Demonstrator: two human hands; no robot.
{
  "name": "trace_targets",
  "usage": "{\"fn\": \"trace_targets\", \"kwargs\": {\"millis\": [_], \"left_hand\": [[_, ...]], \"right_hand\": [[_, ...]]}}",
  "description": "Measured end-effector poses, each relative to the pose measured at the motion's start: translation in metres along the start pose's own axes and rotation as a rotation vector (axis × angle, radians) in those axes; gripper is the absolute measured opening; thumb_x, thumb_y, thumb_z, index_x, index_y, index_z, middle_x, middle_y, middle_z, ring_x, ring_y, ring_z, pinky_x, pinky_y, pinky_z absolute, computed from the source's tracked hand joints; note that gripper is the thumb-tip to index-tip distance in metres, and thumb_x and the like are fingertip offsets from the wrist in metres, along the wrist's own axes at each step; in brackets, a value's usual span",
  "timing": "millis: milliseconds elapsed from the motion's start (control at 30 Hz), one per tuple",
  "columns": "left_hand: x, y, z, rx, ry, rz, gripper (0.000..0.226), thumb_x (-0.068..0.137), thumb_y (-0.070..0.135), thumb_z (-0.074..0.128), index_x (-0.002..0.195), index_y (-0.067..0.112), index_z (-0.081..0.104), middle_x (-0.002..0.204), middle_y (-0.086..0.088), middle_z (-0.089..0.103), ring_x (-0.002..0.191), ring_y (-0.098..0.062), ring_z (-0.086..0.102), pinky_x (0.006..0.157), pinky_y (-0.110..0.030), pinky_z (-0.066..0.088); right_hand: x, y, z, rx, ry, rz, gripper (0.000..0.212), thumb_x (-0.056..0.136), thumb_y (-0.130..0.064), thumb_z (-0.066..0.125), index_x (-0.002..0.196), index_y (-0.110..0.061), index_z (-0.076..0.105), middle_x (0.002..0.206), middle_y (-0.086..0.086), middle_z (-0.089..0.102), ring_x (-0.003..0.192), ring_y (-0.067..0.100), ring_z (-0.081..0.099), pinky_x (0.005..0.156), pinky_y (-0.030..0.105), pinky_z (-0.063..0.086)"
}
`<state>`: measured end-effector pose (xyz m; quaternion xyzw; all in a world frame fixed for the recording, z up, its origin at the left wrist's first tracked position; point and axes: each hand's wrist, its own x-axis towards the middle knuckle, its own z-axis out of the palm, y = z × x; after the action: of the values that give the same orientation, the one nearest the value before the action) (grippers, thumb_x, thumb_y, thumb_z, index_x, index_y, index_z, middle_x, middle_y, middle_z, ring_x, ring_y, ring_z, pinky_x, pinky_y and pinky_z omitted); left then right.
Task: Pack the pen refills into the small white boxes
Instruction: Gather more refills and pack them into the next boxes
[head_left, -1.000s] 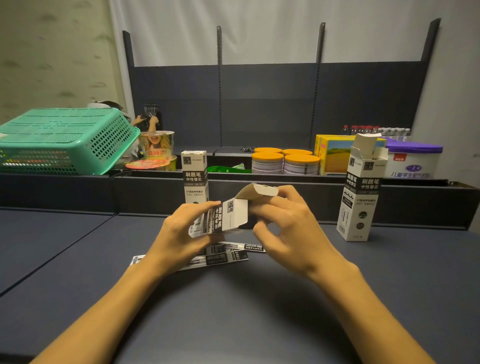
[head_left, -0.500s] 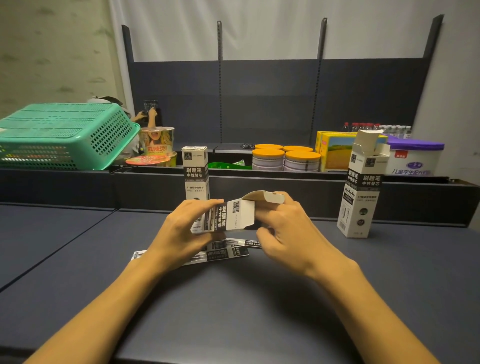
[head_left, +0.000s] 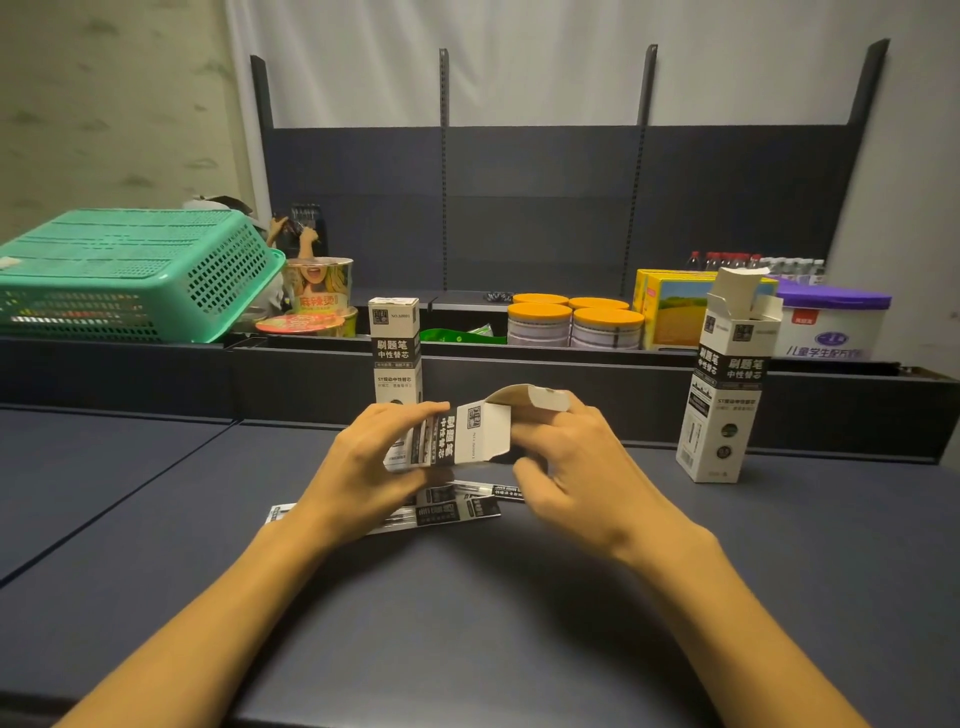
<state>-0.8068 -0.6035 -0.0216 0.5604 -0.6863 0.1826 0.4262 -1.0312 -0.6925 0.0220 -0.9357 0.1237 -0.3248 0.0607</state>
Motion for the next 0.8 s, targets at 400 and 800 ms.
{"fn": "trace_targets", "kwargs": {"millis": [400, 800], "left_hand": [[0.0005, 0.0046, -0.0004, 0.022, -0.024, 0.026, 0.065, 0.073, 0.032, 0.074, 0.132, 0.03, 0.046, 0.121, 0.012, 0.056, 0.112, -0.006, 0.051, 0.091, -0.028, 0.048], [0.0013, 0.0004, 0.0015, 0.012, 0.002, 0.014, 0.069, 0.073, 0.027, 0.08, 0.133, 0.03, 0.047, 0.122, 0.012, 0.056, 0.11, -0.006, 0.051, 0.086, -0.023, 0.046]], "right_hand": [[-0.004, -0.0008, 0.0025, 0.061, -0.113, 0.069, 0.046, 0.088, -0.025, 0.034, 0.122, -0.022, 0.065, 0.135, -0.009, 0.056, 0.114, 0.01, 0.051, 0.098, 0.033, 0.047], [-0.0016, -0.0013, 0.0016, 0.142, -0.051, 0.078, 0.051, 0.085, -0.022, 0.04, 0.135, -0.03, 0.044, 0.131, -0.006, 0.054, 0.108, 0.008, 0.045, 0.095, 0.03, 0.045]]}}
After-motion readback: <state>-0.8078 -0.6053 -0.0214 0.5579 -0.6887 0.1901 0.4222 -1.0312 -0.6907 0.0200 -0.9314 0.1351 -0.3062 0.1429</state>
